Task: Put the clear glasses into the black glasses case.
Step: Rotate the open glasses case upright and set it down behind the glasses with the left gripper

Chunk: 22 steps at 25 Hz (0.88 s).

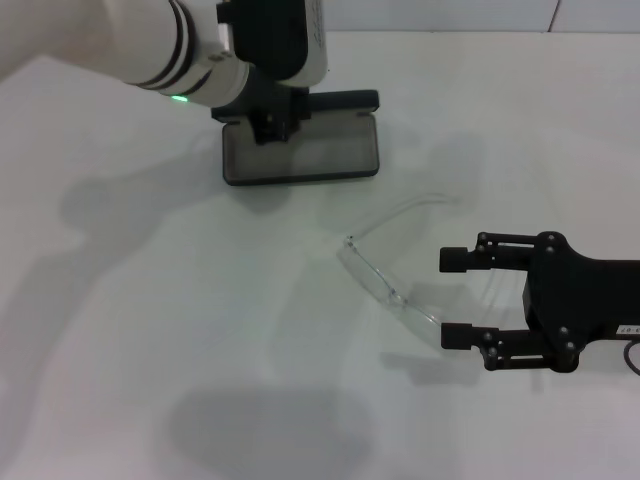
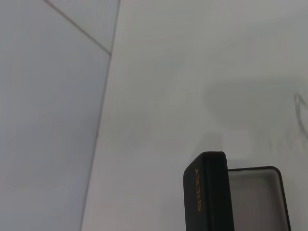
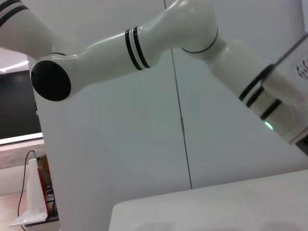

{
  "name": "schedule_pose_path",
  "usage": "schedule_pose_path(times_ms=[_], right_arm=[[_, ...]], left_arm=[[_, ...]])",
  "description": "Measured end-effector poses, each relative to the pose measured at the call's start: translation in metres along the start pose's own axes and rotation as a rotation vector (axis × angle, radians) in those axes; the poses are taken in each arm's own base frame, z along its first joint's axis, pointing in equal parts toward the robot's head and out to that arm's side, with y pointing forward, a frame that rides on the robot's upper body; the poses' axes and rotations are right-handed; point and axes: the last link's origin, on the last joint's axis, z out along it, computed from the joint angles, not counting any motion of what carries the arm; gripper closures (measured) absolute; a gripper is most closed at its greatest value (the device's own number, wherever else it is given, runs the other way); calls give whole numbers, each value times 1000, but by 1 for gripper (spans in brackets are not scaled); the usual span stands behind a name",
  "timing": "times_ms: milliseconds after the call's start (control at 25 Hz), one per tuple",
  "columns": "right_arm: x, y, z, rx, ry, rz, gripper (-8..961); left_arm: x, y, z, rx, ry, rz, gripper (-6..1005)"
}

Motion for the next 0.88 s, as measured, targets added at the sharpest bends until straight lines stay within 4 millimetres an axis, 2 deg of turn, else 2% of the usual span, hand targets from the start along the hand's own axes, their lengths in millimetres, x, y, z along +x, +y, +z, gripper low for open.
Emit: schedule_pose_path(times_ms=[720, 880], right_arm=[[-5, -7, 3, -2, 10, -21, 254], [-5, -8, 2, 2, 10, -22, 255]], left_arm=[[3, 8, 7, -27, -25, -44, 780], [5, 8, 5, -20, -10, -53, 653]])
